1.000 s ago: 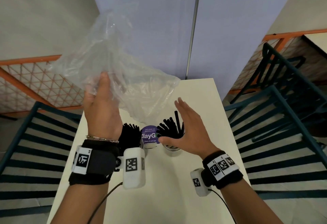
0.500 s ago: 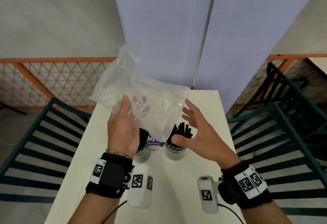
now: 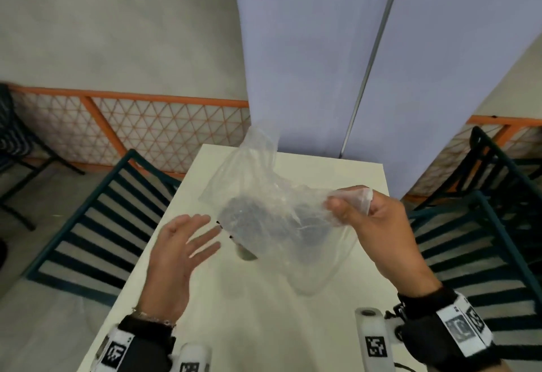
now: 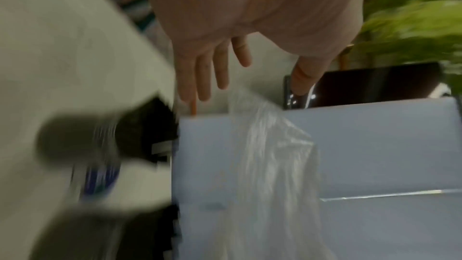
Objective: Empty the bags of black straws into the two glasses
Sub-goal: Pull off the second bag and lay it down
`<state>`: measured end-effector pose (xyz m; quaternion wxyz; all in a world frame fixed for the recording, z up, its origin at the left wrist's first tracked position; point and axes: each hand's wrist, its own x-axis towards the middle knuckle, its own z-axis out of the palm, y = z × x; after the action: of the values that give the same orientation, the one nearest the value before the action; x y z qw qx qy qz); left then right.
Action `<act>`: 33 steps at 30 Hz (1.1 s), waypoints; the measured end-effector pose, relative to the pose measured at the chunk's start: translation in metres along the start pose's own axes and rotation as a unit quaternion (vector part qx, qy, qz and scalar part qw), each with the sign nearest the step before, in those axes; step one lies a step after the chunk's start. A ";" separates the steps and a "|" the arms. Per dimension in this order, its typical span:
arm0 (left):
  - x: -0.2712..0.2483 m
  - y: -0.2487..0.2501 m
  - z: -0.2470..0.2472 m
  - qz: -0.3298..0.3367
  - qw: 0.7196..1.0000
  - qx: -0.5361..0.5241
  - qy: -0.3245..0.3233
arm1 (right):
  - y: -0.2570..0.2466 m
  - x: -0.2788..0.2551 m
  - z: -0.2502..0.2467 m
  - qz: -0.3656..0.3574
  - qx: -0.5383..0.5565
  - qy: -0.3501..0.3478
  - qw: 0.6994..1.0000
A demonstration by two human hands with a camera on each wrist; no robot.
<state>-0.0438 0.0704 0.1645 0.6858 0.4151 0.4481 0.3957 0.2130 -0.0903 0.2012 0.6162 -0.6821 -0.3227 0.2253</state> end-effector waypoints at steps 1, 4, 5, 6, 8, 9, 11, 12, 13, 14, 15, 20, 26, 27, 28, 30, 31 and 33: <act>0.001 0.012 -0.016 0.044 0.998 0.036 0.028 | -0.005 -0.004 0.001 -0.008 -0.002 -0.012 1.000; 0.004 0.052 -0.051 0.162 0.973 0.159 0.038 | -0.020 -0.016 0.009 -0.042 -0.032 -0.055 0.997; 0.006 0.063 -0.055 0.180 0.962 0.203 0.012 | -0.025 -0.021 0.015 -0.047 -0.041 -0.065 0.996; 0.009 0.074 -0.055 0.188 0.950 0.248 -0.018 | -0.030 -0.025 0.022 -0.050 -0.045 -0.073 0.995; 0.013 0.083 -0.049 0.192 0.932 0.297 -0.076 | -0.036 -0.032 0.039 -0.047 -0.047 -0.081 0.995; 0.013 0.083 -0.046 0.196 0.930 0.296 -0.097 | -0.037 -0.035 0.048 -0.045 -0.046 -0.083 0.994; 0.016 0.074 -0.046 0.203 0.935 0.270 -0.104 | -0.035 -0.041 0.062 -0.039 -0.045 -0.081 0.995; 0.018 0.068 -0.048 0.202 0.940 0.256 -0.097 | -0.033 -0.044 0.068 -0.032 -0.043 -0.073 0.996; 0.019 0.063 -0.051 0.197 0.946 0.240 -0.089 | -0.030 -0.046 0.073 -0.022 -0.040 -0.063 0.997; 0.020 0.060 -0.054 0.186 0.952 0.228 -0.083 | -0.027 -0.048 0.076 -0.012 -0.035 -0.055 0.998; 0.022 0.058 -0.056 0.169 0.957 0.219 -0.083 | -0.023 -0.050 0.079 0.000 -0.032 -0.050 0.998; 0.038 0.065 -0.067 0.089 0.961 0.219 -0.144 | -0.007 -0.059 0.087 0.038 -0.027 -0.070 0.996; 0.052 0.057 -0.079 0.060 0.960 0.221 -0.160 | 0.001 -0.067 0.089 0.062 -0.013 -0.055 0.996; 0.055 0.054 -0.083 0.054 0.968 0.197 -0.143 | 0.003 -0.068 0.088 0.066 0.006 -0.031 0.997; 0.058 0.052 -0.088 0.043 0.979 0.160 -0.119 | 0.004 -0.069 0.087 0.069 0.030 0.001 0.997; 0.061 0.048 -0.097 0.024 0.994 0.071 -0.075 | 0.008 -0.071 0.083 0.076 0.067 0.061 0.993; 0.061 0.046 -0.101 0.024 0.997 0.039 -0.061 | 0.011 -0.073 0.081 0.081 0.081 0.078 0.990; 0.060 0.040 -0.105 0.036 0.998 0.009 -0.044 | 0.016 -0.076 0.077 0.096 0.113 0.100 0.984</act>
<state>-0.1328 0.1617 0.1579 0.6865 0.4536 0.4060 0.3977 0.1088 -0.0914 0.1679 0.6941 -0.6551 -0.1653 0.2487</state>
